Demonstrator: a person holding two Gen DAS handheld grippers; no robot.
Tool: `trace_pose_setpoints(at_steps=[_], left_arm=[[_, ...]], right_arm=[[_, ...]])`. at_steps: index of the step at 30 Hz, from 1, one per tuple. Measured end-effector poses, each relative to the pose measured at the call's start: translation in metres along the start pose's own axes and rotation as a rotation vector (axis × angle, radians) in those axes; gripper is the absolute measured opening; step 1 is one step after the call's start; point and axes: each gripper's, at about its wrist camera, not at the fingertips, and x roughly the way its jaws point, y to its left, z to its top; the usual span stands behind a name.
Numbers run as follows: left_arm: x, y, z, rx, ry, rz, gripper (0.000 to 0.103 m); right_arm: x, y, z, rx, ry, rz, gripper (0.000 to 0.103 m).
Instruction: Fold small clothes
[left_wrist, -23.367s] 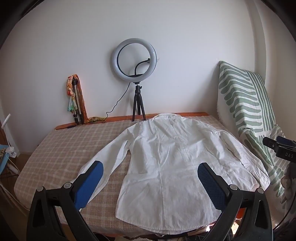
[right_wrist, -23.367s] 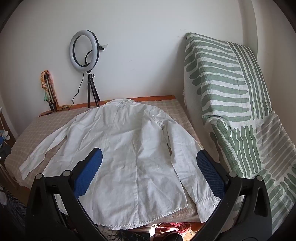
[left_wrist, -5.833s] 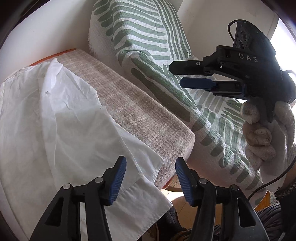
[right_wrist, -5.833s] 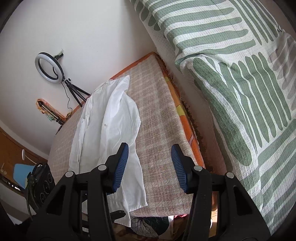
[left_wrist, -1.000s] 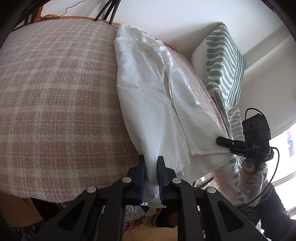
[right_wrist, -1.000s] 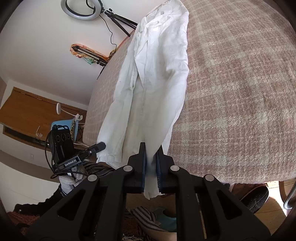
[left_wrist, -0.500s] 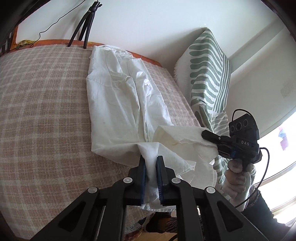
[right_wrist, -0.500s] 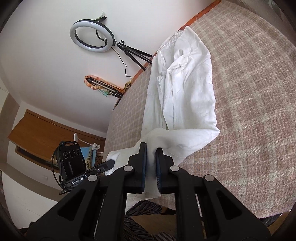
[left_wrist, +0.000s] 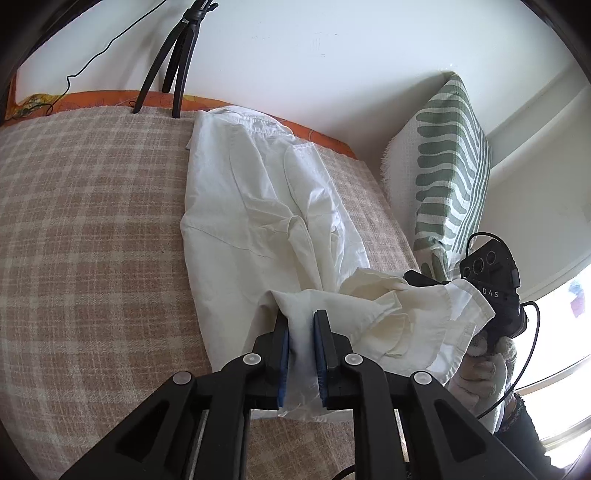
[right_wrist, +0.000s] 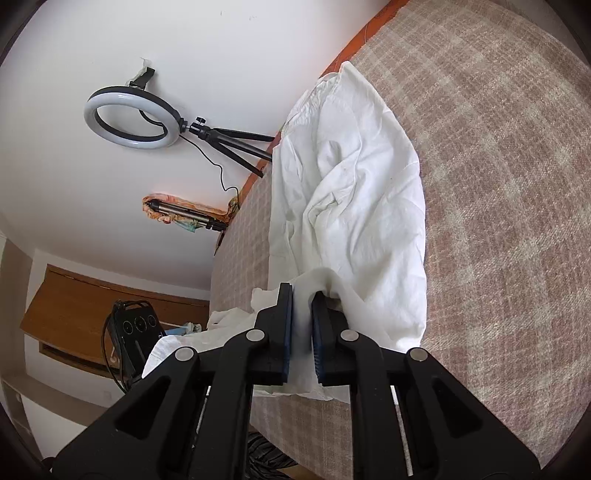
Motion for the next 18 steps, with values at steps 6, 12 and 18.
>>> trace_pose_setpoints(at_steps=[6,12,18], left_arm=[[-0.001,0.024,0.026,-0.046,-0.065,0.028,0.038],[-0.024,0.044,0.028,-0.05,-0.142,0.025,0.049],[0.009,0.051,0.0,-0.002,-0.007,0.072,0.05]], right_arm=[[0.013,-0.011,0.025,0.066,0.012,0.014,0.059],[-0.013,-0.001,0.031,-0.053,-0.081,-0.017,0.065],[-0.01,-0.006,0.005,-0.204,-0.01,-0.184,0.065]])
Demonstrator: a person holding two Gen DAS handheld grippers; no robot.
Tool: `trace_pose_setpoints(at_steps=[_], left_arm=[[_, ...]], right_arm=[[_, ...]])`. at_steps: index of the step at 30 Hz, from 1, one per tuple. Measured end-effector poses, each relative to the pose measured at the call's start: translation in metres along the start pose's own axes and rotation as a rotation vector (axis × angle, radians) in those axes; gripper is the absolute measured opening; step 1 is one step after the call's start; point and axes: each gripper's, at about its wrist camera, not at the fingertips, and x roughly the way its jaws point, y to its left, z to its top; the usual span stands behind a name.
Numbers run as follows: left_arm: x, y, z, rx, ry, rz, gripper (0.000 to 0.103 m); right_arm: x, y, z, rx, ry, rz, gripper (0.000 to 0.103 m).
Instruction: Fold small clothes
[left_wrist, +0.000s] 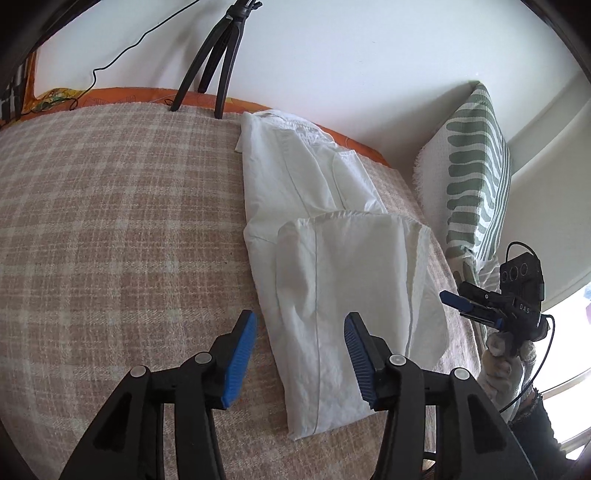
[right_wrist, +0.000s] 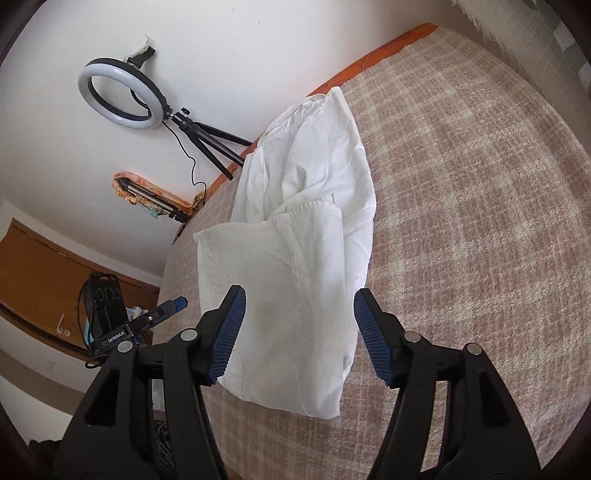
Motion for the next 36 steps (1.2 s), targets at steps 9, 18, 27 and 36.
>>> trace_pose_setpoints(at_steps=[9,18,27,36], left_arm=[[0.036,-0.019,-0.013,0.071,0.065,0.033,0.032],[0.025,-0.014,-0.017,0.063,0.024,0.049,0.003],[0.017,-0.006,-0.028,0.063,0.01,0.101,0.0],[0.0,-0.052,-0.015,0.226,-0.125,0.154,0.018]], right_arm=[[0.022,0.003,-0.019,-0.102,0.066,-0.104,0.048],[0.019,0.013,-0.027,-0.166,0.061,-0.101,0.011],[0.021,-0.011,-0.033,-0.066,0.076,-0.048,0.014],[0.015,0.038,-0.015,-0.297,-0.029,-0.244,0.038]])
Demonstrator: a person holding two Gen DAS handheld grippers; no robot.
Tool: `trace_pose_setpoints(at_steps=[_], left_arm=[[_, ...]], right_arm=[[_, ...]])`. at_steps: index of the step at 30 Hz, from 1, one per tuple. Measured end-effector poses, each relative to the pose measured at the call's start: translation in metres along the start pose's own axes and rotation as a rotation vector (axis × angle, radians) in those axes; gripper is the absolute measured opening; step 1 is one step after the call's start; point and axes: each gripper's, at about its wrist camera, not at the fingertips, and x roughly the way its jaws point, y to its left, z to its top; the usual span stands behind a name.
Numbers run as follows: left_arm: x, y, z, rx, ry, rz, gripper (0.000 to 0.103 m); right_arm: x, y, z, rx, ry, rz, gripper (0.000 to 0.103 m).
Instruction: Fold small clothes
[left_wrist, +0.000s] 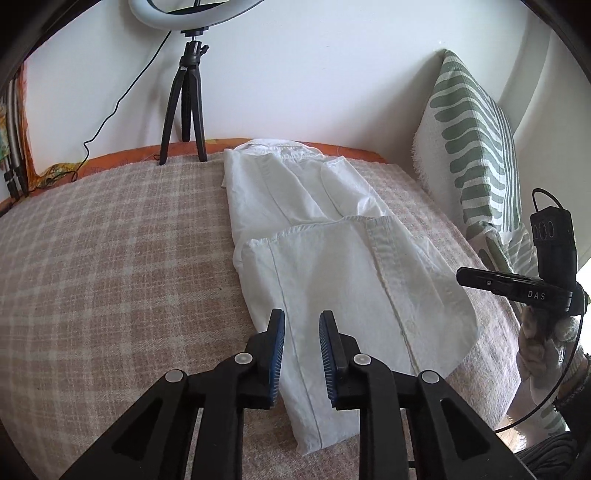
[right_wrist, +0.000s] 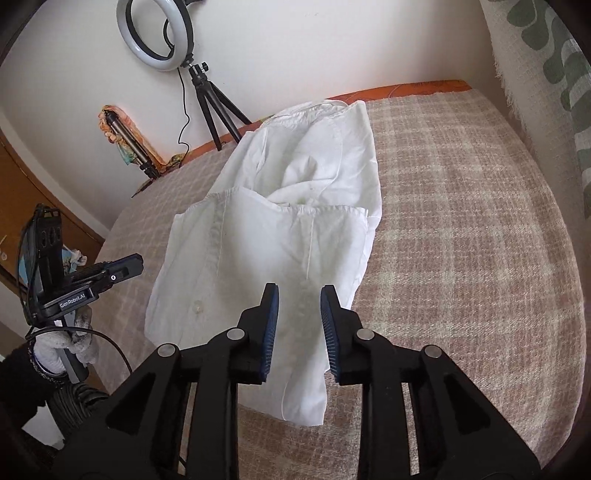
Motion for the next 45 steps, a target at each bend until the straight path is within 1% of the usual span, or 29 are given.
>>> trace_pose_setpoints(at_steps=[1,3,4,5,6,7,8,10,11,12,14,15,17,18,19,20,22,23,24,26,28,29,31,33,36,40,43,44,45], left_arm=[[0.004,-0.005,0.003,0.003,0.004,-0.01,0.018],[0.013,-0.011,0.007,0.016,0.009,-0.017,0.018],[0.019,-0.013,0.008,0.029,0.019,-0.015,0.018],[0.025,-0.014,0.008,0.035,0.031,-0.014,0.018],[0.031,-0.013,0.008,0.035,0.042,-0.007,0.018],[0.037,-0.011,0.007,0.028,0.052,0.006,0.018],[0.041,-0.007,0.005,0.02,0.06,0.023,0.018],[0.05,0.003,0.001,0.008,0.083,0.05,0.018],[0.053,0.007,-0.001,-0.001,0.092,0.061,0.018],[0.055,0.011,-0.002,-0.008,0.098,0.064,0.018],[0.057,0.014,-0.004,-0.006,0.097,0.073,0.018],[0.057,0.014,-0.004,0.003,0.097,0.077,0.018],[0.054,0.015,-0.003,0.007,0.099,0.072,0.018],[0.052,0.018,-0.001,0.003,0.098,0.071,0.018],[0.048,0.021,0.002,-0.005,0.09,0.068,0.018],[0.042,0.025,0.005,-0.015,0.076,0.065,0.02],[0.032,0.032,0.016,-0.028,0.043,0.053,0.027],[0.028,0.037,0.023,-0.024,0.025,0.045,0.034],[0.025,0.041,0.031,-0.017,0.009,0.05,0.036],[0.022,0.052,0.049,-0.013,-0.02,0.047,0.039],[0.028,0.061,0.066,-0.011,-0.029,0.031,0.045],[0.033,0.067,0.075,-0.02,-0.03,0.022,0.047],[0.045,0.082,0.089,-0.061,-0.034,0.02,0.047],[0.063,0.092,0.101,-0.086,-0.016,-0.005,0.047],[0.093,0.103,0.112,-0.108,0.011,-0.021,0.045],[0.123,0.112,0.119,-0.141,0.039,-0.059,0.045],[0.139,0.117,0.125,-0.169,0.05,-0.088,0.043],[0.143,0.118,0.127,-0.176,0.051,-0.094,0.04],[0.147,0.119,0.128,-0.183,0.049,-0.103,0.031]], right_arm=[[0.005,0.0,0.004,0.001,0.0,-0.031,0.053],[0.015,-0.004,0.01,0.012,0.001,-0.082,0.055],[0.02,-0.008,0.013,0.024,0.005,-0.079,0.055],[0.024,-0.012,0.015,0.04,0.007,-0.051,0.05],[0.028,-0.015,0.017,0.057,0.013,-0.015,0.039],[0.032,-0.017,0.018,0.068,0.023,0.005,0.017],[0.031,-0.02,0.019,0.085,0.01,0.045,0.015],[0.024,-0.037,0.018,0.177,-0.044,0.214,0.013],[0.022,-0.048,0.017,0.222,-0.064,0.259,0.013],[0.023,-0.059,0.015,0.259,-0.078,0.269,0.013],[0.033,-0.078,0.01,0.32,-0.058,0.286,0.013],[0.04,-0.079,0.007,0.319,-0.035,0.279,0.013],[0.046,-0.074,0.008,0.28,0.003,0.224,0.021],[0.046,-0.072,0.011,0.269,0.015,0.204,0.021],[0.044,-0.069,0.016,0.251,0.022,0.187,0.024],[0.039,-0.066,0.021,0.222,0.016,0.165,0.026],[0.027,-0.059,0.034,0.162,-0.005,0.131,0.028],[0.022,-0.057,0.041,0.139,-0.013,0.127,0.03],[0.017,-0.055,0.049,0.121,-0.025,0.118,0.033],[0.013,-0.058,0.067,0.106,-0.059,0.083,0.049],[0.015,-0.062,0.087,0.111,-0.084,0.079,0.054],[0.02,-0.065,0.097,0.114,-0.085,0.091,0.054],[0.033,-0.07,0.118,0.123,-0.093,0.09,0.054],[0.05,-0.074,0.135,0.124,-0.095,0.085,0.054],[0.081,-0.083,0.157,0.142,-0.061,0.104,0.054],[0.12,-0.091,0.177,0.147,-0.026,0.1,0.054],[0.144,-0.094,0.186,0.144,-0.005,0.073,0.054],[0.15,-0.096,0.188,0.148,-0.003,0.072,0.054],[0.154,-0.097,0.189,0.151,-0.004,0.084,0.054]])
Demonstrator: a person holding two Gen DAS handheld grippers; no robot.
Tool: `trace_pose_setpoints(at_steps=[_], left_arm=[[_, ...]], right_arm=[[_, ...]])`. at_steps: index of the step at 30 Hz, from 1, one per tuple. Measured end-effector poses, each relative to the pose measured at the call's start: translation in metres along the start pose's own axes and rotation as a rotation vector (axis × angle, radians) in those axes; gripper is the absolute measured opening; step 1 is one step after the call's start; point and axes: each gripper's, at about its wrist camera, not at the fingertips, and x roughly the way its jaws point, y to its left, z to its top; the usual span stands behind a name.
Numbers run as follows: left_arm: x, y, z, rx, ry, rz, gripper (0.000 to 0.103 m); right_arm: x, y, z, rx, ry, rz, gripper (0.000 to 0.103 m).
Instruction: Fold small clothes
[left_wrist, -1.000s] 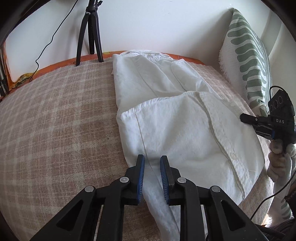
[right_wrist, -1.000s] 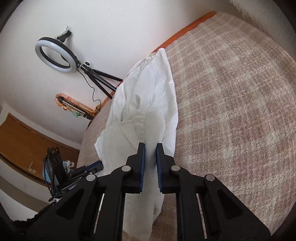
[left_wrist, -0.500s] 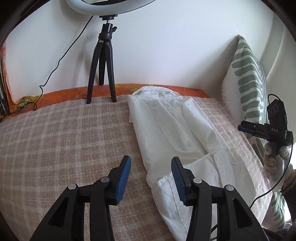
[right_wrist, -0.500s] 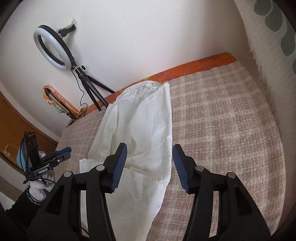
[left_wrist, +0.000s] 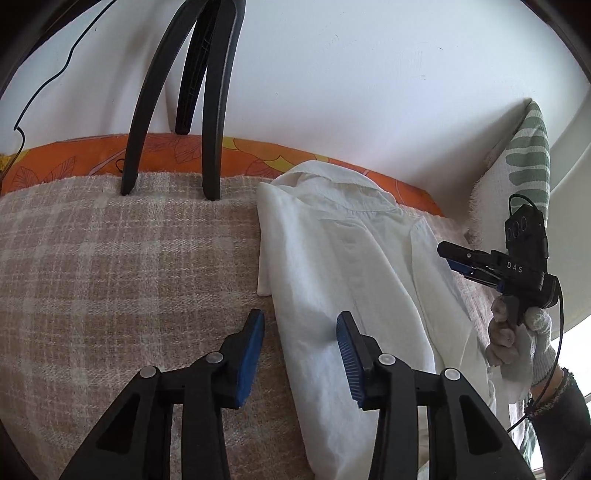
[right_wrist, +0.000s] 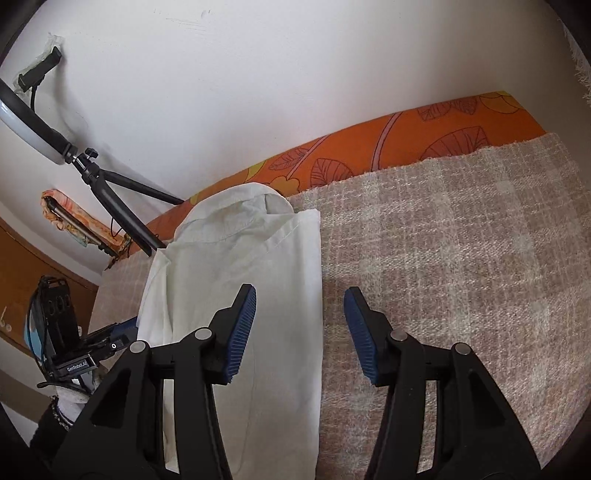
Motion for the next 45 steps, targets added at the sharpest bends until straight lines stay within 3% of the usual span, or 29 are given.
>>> trace_pose_setpoints(at_steps=[1,2,3,4,7,9,13,14,15,17,19,21,22,23,25,26,27,29,33,45], left_arm=[[0.003,0.001,0.002,-0.003,0.0,-0.007,0.026],[0.006,0.001,0.004,-0.002,-0.001,-0.007,0.014],[0.008,0.0,0.005,0.003,-0.004,-0.004,0.0],[0.007,-0.001,0.006,0.008,-0.013,0.002,0.0],[0.001,-0.008,0.006,0.045,-0.06,0.058,0.0],[0.01,-0.006,0.006,0.049,-0.038,0.089,0.0],[0.009,-0.001,0.01,0.028,-0.052,0.073,0.006],[0.007,0.001,0.012,0.017,-0.059,0.07,0.015],[0.006,0.003,0.015,0.002,-0.063,0.061,0.033],[0.004,0.008,0.022,-0.025,-0.087,0.04,0.042],[0.008,0.012,0.03,-0.047,-0.089,0.038,0.045],[0.016,0.015,0.039,-0.071,-0.078,0.021,0.044],[0.019,0.015,0.042,-0.08,-0.07,0.022,0.044],[0.024,0.013,0.045,-0.083,-0.067,0.025,0.043],[0.032,0.007,0.05,-0.05,-0.066,0.047,0.036],[0.036,0.005,0.051,-0.025,-0.059,0.063,0.019],[0.041,0.004,0.052,-0.013,-0.044,0.078,0.008],[0.044,0.004,0.054,-0.024,-0.047,0.069,0.002],[0.029,0.004,0.053,-0.03,-0.08,0.04,0.0],[-0.059,-0.041,0.035,0.04,-0.204,-0.043,0.0]], right_arm=[[0.001,0.0,0.001,-0.001,-0.016,0.01,0.047],[0.003,0.001,0.002,-0.004,-0.011,0.027,0.024],[0.006,0.003,0.002,-0.011,0.002,0.027,0.008],[0.006,0.007,0.002,-0.031,0.002,0.007,0.004],[-0.006,0.02,0.002,-0.102,-0.048,-0.029,0.002],[-0.012,0.009,0.007,-0.062,-0.081,-0.058,0.002],[0.005,-0.004,0.006,-0.052,-0.022,-0.083,0.002],[0.004,-0.004,0.006,-0.048,-0.027,-0.081,0.002],[0.002,-0.005,0.008,-0.036,-0.034,-0.067,0.002],[-0.003,-0.012,0.011,0.003,-0.033,-0.052,0.003],[-0.005,-0.02,0.014,0.051,-0.015,0.014,0.009],[-0.007,-0.022,0.017,0.056,-0.021,0.045,0.023],[-0.006,-0.022,0.018,0.053,-0.02,0.047,0.04],[-0.004,-0.021,0.019,0.052,-0.017,0.047,0.05],[0.003,-0.019,0.021,0.049,-0.011,0.055,0.05],[0.005,-0.016,0.022,0.036,-0.019,0.047,0.049],[0.008,-0.013,0.023,0.017,-0.024,0.029,0.046],[0.017,-0.009,0.024,-0.022,0.009,-0.014,0.004],[0.012,0.005,0.024,-0.064,-0.02,-0.038,0.003],[-0.087,0.047,0.016,-0.095,-0.169,0.104,0.002]])
